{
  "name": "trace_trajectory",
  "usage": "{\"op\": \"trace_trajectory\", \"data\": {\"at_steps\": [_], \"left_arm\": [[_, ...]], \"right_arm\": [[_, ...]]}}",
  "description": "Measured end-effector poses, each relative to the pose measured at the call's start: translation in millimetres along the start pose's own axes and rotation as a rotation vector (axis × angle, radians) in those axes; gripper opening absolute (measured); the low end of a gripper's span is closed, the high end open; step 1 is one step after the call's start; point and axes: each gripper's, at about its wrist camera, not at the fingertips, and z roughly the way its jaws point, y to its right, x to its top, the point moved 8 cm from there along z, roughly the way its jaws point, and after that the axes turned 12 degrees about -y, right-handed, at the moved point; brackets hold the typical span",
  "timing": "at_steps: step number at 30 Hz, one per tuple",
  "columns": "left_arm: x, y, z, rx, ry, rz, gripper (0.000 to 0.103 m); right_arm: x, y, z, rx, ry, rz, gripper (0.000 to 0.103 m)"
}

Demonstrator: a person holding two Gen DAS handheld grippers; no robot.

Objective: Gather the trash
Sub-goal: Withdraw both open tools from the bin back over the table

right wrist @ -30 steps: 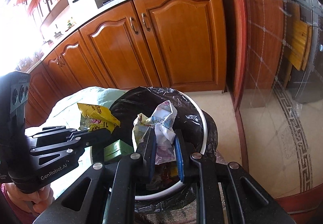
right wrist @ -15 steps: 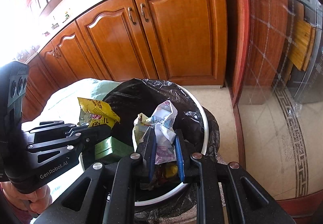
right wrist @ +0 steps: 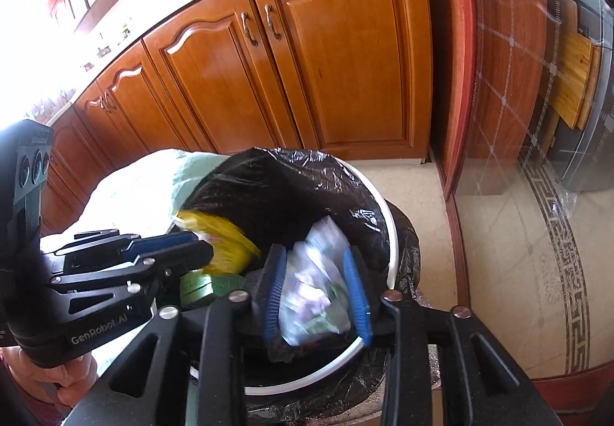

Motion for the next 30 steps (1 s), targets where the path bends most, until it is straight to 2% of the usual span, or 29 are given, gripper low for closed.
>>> {"op": "trace_trajectory", "data": {"at_steps": [3, 5, 7, 10, 12, 16, 18, 21, 30], "left_arm": [[-4.6, -1.2, -8.4, 0.015, 0.018, 0.006, 0.036], [-9.3, -3.5, -14.1, 0.026, 0.031, 0.001, 0.042], [-14.9, -6.4, -21.0, 0.028, 0.047, -0.010, 0.045], [-24.8, -11.3, -30.2, 0.030, 0.068, -0.039, 0.056], [-35.1, -17.8, -38.8, 0.013, 0.090, -0.071, 0.061], [-59.6, -31.3, -56.5, -0.014, 0.137, -0.148, 0.074], [-73.9, -37.3, -65.1, -0.024, 0.164, -0.185, 0.077], [-95.6, -45.5, -79.5, -0.028, 0.202, -0.223, 0.078], [-155.8, -60.4, -119.5, 0.027, 0.316, -0.292, 0.087]], "right_arm": [[-1.6, -0.4, -6.1, 0.005, 0.016, 0.007, 0.041], [-3.5, -1.1, -11.0, 0.008, 0.026, 0.015, 0.041], [-5.4, -2.3, -15.8, 0.019, 0.036, 0.024, 0.045], [-10.3, -5.3, -24.0, 0.041, 0.059, 0.040, 0.053], [-14.8, -6.5, -30.2, 0.066, 0.078, 0.055, 0.070], [-28.4, -12.8, -44.6, 0.121, 0.132, 0.084, 0.079], [-35.2, -16.6, -51.8, 0.151, 0.161, 0.104, 0.088], [-47.9, -24.1, -60.3, 0.177, 0.196, 0.126, 0.090], [-93.4, -56.4, -80.4, 0.217, 0.282, 0.141, 0.092]]}}
